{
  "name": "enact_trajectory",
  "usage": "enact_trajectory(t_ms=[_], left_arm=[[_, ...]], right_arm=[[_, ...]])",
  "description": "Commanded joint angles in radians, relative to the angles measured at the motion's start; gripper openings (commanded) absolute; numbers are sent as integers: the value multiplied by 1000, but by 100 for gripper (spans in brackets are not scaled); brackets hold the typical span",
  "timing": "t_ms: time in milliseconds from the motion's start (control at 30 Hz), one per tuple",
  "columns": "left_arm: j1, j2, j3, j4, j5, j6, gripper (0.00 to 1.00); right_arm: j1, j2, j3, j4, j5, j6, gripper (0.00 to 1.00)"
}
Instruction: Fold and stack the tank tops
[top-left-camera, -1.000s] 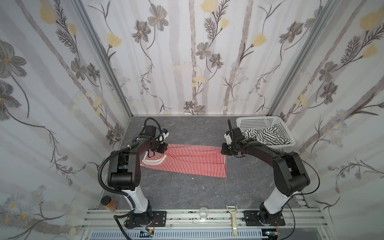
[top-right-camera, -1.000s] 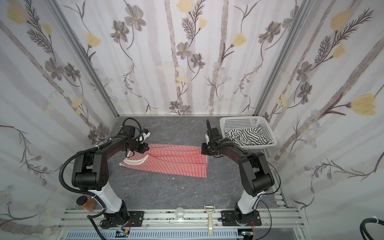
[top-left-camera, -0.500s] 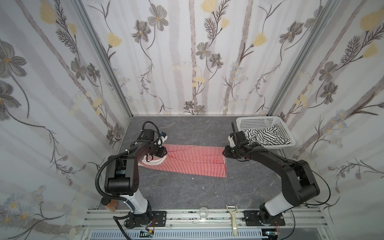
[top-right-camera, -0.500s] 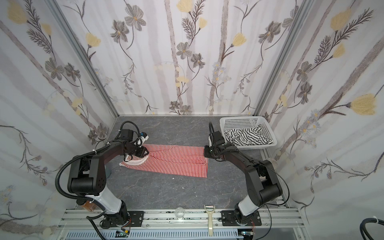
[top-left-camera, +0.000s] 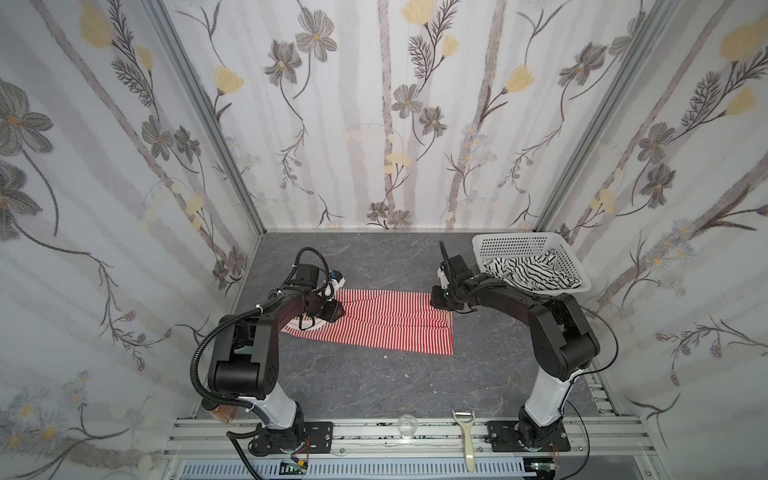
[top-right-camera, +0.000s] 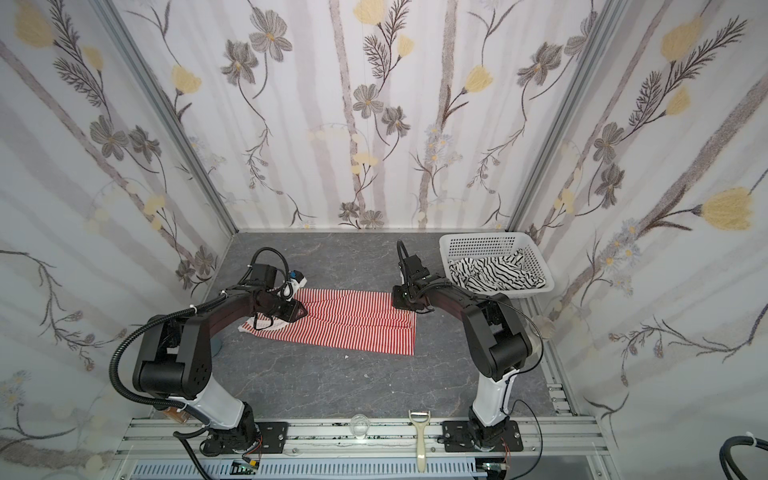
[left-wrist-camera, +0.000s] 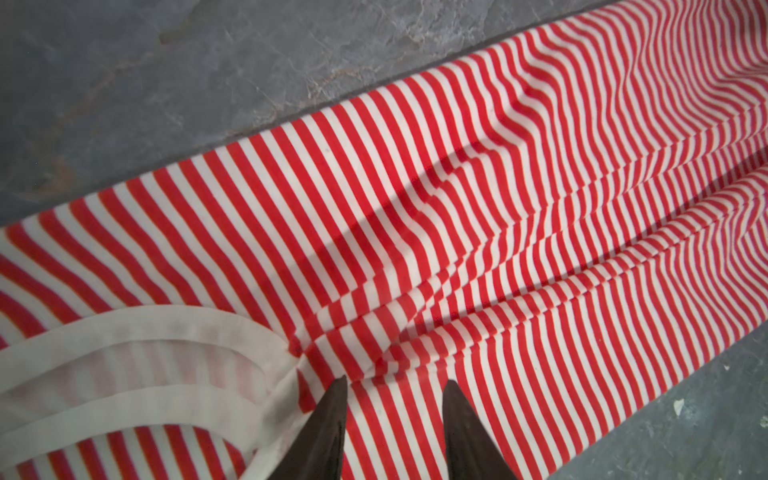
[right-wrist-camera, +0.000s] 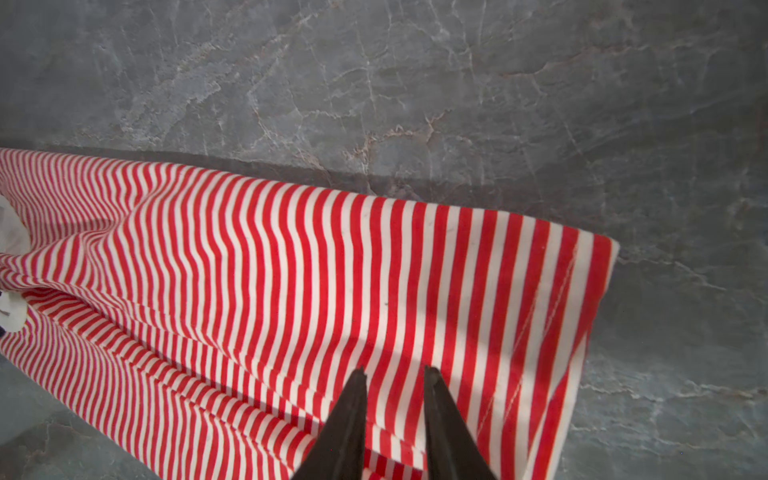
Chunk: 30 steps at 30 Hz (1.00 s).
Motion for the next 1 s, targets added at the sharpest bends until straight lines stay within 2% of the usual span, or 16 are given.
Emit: enact_trajectory(t_ms=[0, 167, 300, 400, 533, 767, 867, 967], left_arm=[[-2, 37, -8, 27, -53, -14, 40], [-4, 103, 20, 31, -120, -14, 40], [-6, 168, 99, 29, -175, -16, 40], [-12, 249, 204, 25, -226, -17, 40], [-46, 402, 418, 8, -298, -10, 41], [-150, 627, 761, -46, -414, 24, 41], [-190, 677, 835, -63, -441, 40, 42], [-215, 701, 871, -65, -466, 47, 42]], right_arm=[[11, 7, -33, 1, 15, 19, 26], [40, -21, -130, -3, 40, 45, 26], [64, -61, -200, 1, 60, 80, 26], [88, -102, -240, 2, 78, 115, 26], [139, -150, -275, -10, 106, 163, 26], [308, -129, -274, -76, 176, 237, 26], [411, -113, -255, -118, 208, 280, 26], [505, -105, -234, -127, 188, 337, 26]])
